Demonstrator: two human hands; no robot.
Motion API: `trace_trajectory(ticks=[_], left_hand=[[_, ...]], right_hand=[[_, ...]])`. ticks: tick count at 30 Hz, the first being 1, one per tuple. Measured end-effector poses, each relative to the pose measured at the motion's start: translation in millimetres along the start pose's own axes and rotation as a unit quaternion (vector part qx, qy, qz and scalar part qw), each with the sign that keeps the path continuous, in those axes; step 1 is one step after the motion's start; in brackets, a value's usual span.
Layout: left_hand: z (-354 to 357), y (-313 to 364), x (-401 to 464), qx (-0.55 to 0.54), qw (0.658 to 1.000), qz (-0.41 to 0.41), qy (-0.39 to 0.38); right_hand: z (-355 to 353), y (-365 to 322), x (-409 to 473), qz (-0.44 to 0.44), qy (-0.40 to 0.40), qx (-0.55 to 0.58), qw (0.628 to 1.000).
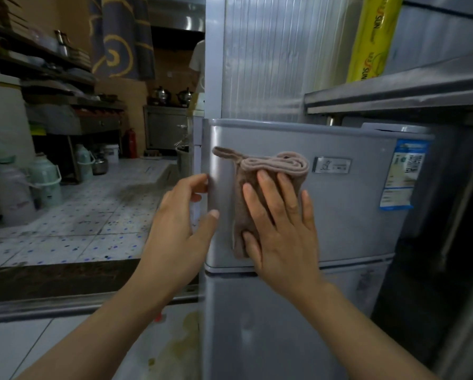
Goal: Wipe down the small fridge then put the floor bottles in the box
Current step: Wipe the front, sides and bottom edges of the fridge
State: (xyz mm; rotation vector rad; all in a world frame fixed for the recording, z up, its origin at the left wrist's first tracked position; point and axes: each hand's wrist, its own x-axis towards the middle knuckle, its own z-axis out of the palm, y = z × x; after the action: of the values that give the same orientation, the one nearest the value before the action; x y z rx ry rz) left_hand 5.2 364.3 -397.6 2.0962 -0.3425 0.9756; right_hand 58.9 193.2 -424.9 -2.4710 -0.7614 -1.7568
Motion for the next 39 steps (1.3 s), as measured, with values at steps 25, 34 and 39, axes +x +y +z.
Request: trace_trajectory(ticks=[25,34,39], left_hand=[[44.8,-2.4,-19.5,0.016,0.994,-0.031,0.108],[48.1,-14.2,-23.8,0.021,0.992,-0.031,0.118],[53.4,-25.2,-44.3,0.031,0.993,-0.045,0.104]], right_hand=[[-1.3,83.7,-52.5,0.217,-0.001,-0.016,0.976],[9.3,104.0,-73.7,0.336,0.033,0.042,0.94],[13.8,98.1,-119.3,0.387,-0.004,0.082,0.919]])
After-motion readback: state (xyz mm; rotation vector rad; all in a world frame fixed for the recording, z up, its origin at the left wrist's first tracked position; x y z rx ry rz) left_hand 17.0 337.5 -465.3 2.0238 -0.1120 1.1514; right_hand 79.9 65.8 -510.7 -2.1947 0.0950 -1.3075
